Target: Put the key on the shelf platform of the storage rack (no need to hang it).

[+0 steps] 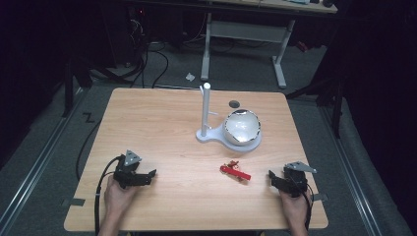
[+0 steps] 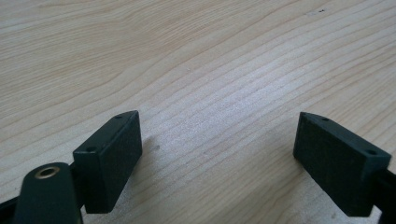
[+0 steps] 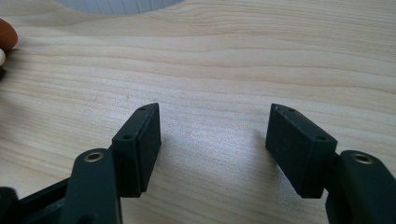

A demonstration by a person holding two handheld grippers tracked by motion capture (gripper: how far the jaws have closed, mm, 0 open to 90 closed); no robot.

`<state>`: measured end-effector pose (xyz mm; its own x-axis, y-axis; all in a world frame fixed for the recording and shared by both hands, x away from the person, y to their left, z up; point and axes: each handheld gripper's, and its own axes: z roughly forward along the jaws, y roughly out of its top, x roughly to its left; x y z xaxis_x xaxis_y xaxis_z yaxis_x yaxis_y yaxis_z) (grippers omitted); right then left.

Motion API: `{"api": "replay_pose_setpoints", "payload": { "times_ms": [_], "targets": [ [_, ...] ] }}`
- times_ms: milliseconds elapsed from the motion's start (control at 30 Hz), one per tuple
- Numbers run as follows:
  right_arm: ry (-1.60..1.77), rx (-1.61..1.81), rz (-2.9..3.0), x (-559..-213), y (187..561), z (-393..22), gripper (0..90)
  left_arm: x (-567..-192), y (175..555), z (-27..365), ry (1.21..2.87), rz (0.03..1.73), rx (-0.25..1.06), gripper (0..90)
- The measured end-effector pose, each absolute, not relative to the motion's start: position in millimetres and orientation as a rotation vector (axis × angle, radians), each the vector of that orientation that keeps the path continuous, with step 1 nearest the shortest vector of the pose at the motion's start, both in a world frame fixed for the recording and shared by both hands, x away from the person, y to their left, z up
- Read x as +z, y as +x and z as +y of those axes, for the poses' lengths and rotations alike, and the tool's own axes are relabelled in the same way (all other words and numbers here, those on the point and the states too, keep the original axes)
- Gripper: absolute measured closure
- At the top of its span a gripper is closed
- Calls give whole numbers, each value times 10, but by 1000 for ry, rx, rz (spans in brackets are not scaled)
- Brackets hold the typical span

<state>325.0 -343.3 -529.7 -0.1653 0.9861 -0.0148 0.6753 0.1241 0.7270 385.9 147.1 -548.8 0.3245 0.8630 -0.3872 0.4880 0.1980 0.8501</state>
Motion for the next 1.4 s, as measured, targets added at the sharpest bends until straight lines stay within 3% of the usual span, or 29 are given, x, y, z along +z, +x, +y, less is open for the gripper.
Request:
{"api": "replay_pose_setpoints", "payload": {
  "times_ms": [667,867,1400],
  "targets": [
    [1584,815,1919,-5297,3260,-3451,369,-5486,3845,1469,1446,1318,405,150],
    [1604,789,1934,-5264,3250,-3454,417,-5487,3842,1471,1444,1320,409,150],
    [1572,1000,1938,-5145,3076,-3372,444,-5487,3836,1471,1445,1322,411,148]
  ]
}}
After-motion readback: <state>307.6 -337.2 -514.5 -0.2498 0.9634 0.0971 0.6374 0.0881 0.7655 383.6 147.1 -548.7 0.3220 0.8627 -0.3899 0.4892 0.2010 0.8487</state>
